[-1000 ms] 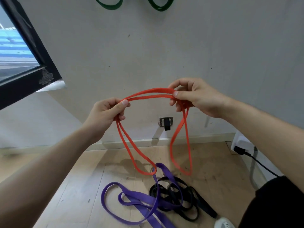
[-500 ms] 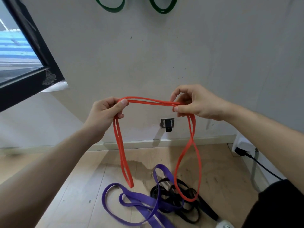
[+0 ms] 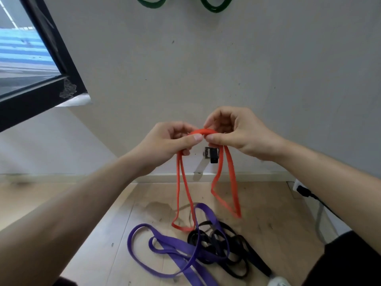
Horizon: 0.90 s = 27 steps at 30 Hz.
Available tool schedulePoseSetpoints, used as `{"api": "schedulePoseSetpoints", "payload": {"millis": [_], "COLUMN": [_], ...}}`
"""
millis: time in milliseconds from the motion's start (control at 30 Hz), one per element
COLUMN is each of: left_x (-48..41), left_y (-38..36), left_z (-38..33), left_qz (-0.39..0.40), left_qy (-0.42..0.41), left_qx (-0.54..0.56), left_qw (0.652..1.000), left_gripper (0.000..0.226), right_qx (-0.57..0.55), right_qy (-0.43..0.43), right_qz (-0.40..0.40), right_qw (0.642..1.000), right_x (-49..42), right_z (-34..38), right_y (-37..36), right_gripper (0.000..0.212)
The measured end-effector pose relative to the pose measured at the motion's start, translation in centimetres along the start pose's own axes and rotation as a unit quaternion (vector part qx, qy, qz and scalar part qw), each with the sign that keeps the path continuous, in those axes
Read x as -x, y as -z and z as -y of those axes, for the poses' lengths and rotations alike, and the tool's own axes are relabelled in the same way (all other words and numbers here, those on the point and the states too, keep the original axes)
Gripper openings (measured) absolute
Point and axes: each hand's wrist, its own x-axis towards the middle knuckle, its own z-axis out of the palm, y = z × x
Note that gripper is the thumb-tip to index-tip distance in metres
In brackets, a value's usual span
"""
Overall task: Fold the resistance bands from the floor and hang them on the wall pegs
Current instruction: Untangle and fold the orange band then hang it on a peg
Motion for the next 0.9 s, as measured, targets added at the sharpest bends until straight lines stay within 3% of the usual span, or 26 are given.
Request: {"api": "schedulePoseSetpoints", "payload": {"millis": [167, 367, 500, 667, 900], "left_x": [-0.1, -0.3, -0.3, -0.3, 0.0], "left_y": [-0.7, 0.2, 1.6, 2.9, 2.5], "left_z": [-0.1, 0.4, 1.2, 2.1, 1.6], "left_qz": [-0.041, -0.121, -0.149, -0.145, -0.045], "left_qy": [-0.037, -0.059, -0.049, -0.027, 0.001], "left_qx": [-0.032, -0.009, 0.015, 0.024, 0.039], "left_qw": [0.998, 0.991, 0.988, 0.989, 0.998], "left_gripper": [0.013, 0.008, 0.012, 0.015, 0.027], "right_qx": [-0.005, 0.046, 0.004, -0.037, -0.055], "right_qy": [-0.061, -0.151, -0.168, -0.152, -0.128], "right_qz": [0.065, 0.161, 0.135, 0.095, 0.086], "right_qw": [0.996, 0.974, 0.977, 0.983, 0.987], "right_x": [0.0, 0.3, 0.2, 0.1, 0.3], "right_z": [-0.9, -3.0, -2.9, -2.0, -1.6], "right_y": [-0.2, -0.3, 0.5, 1.3, 0.7], "right_gripper": [0.027, 0.012, 0.021, 0.017, 0.025]}}
